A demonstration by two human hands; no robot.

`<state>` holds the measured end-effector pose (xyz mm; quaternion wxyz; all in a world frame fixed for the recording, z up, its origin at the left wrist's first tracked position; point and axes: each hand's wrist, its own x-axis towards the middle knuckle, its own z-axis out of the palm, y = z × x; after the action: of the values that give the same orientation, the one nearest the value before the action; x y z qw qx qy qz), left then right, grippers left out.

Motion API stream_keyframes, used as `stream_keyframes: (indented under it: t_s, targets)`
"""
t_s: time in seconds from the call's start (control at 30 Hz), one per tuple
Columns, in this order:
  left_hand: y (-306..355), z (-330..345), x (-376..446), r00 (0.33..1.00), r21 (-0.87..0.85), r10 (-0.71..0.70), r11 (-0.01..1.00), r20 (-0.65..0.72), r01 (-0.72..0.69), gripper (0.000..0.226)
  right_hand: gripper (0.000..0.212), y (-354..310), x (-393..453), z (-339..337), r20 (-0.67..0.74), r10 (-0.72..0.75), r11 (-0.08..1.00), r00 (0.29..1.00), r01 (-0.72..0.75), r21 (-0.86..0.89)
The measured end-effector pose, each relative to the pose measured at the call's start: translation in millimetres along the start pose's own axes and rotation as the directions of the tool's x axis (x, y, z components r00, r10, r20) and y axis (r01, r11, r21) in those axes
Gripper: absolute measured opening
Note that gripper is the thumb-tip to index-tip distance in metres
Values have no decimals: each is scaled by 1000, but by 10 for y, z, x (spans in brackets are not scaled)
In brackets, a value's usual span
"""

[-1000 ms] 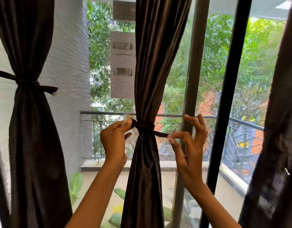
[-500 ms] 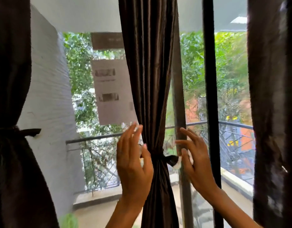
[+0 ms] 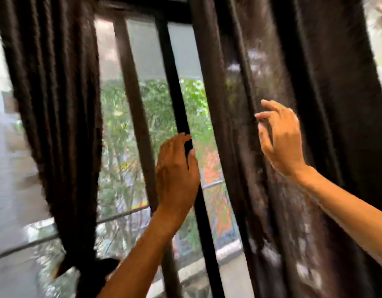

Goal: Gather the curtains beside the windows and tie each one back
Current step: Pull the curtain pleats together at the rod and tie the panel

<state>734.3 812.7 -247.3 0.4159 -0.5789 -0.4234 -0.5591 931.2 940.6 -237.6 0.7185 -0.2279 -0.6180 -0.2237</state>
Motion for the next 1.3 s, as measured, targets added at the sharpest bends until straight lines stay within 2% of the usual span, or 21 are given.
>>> stream_keyframes:
  t_s: [0.17,0.3,0.4,0.53,0.73,0.83,0.93,1.0,1.1,1.23,1.3]
  targets:
    - [318,677,369,1000,54,-9,999,0,9,26,25,872,602,-113,27,-25,1000,999,26,-2]
    - [385,1054,638,998,108,-70,992,-4,70,19,28,1216,931,44,74,-8,999,997,4,47]
    - [413,1273,864,992,133,-123,983,-10,124,22,30,1309,1112,234,129,31,992,991,-46,117]
    - [425,1541,1194,983,213,-181,962,22,172,36,26,1223,1323,486,192,90,974,977,-126,189]
    - [342,1974,1621,981,329,-177,933,77,143,60,59,1028,1622,755,277,181,964,944,-226,140]
    - [265,2039,1727,996,256,-89,964,30,79,34,60,1039,1713,801,304,232,964,924,-260,55]
    - [227,1940,1794,986,42,-151,987,-68,154,32,33,1085,1706,771,221,236,972,946,-232,-42]
    - [273,1864,1816,987,-43,-151,988,-56,149,30,27,1062,1673,745,211,198,980,957,-197,-23]
    - [463,1811,1879,995,-142,-92,986,-41,86,31,36,927,1612,726,284,103,992,953,-118,36]
    - [617,1933,2004,992,-188,-112,977,-50,100,26,53,820,1551,732,384,25,993,923,-69,100]
    - [666,2025,2042,989,-176,-131,978,-74,116,26,53,864,1557,763,386,-10,987,923,-53,152]
